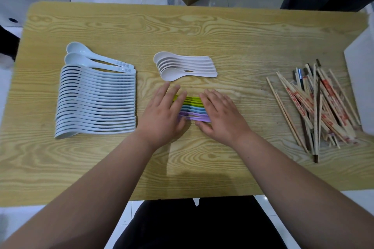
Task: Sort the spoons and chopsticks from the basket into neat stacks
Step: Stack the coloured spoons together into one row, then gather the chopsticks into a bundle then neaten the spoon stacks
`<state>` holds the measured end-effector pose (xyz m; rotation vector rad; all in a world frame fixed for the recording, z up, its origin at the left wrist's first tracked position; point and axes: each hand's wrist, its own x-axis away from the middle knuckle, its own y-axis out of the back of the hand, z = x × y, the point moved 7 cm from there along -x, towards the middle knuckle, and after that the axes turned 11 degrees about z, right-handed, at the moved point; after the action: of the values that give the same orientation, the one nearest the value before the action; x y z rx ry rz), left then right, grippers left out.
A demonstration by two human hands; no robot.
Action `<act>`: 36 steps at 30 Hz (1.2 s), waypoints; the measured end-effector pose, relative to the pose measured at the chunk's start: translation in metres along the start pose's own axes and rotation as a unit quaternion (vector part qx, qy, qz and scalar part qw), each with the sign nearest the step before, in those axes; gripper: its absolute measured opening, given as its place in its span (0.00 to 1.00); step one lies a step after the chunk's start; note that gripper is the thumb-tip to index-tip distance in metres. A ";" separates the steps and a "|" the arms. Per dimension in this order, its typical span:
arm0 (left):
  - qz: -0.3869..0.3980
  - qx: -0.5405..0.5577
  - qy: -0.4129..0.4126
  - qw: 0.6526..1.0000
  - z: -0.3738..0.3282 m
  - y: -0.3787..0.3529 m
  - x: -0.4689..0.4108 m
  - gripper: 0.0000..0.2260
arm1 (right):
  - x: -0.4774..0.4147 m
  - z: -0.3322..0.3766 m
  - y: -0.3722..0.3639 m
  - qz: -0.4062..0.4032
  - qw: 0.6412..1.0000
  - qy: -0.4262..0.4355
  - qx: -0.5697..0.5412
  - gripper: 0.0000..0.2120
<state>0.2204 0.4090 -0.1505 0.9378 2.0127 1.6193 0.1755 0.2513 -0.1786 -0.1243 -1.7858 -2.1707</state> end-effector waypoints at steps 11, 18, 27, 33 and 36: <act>0.066 0.036 -0.112 0.991 -0.129 -0.062 0.020 0.24 | 0.133 -0.090 -0.013 0.044 0.990 -0.128 -0.026 0.27; 0.147 0.021 -0.033 0.988 -0.192 -0.071 -0.047 0.23 | 0.177 -0.177 0.023 0.015 0.986 -0.161 -0.045 0.23; 0.232 0.129 0.301 0.916 -0.248 -0.066 -0.174 0.32 | 0.166 -0.261 0.064 -0.028 0.970 -0.218 -0.105 0.29; 0.247 0.139 0.367 0.886 -0.249 -0.063 -0.176 0.17 | 0.161 -0.275 0.055 0.036 0.968 -0.221 -0.113 0.35; 0.263 0.096 0.363 0.889 -0.250 -0.062 -0.168 0.14 | 0.159 -0.280 0.050 0.060 0.966 -0.220 -0.119 0.33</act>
<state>0.1553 0.1089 -0.1635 1.1319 2.5944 2.3676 0.0797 -0.0584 -0.1475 -0.8067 -1.6574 -2.3918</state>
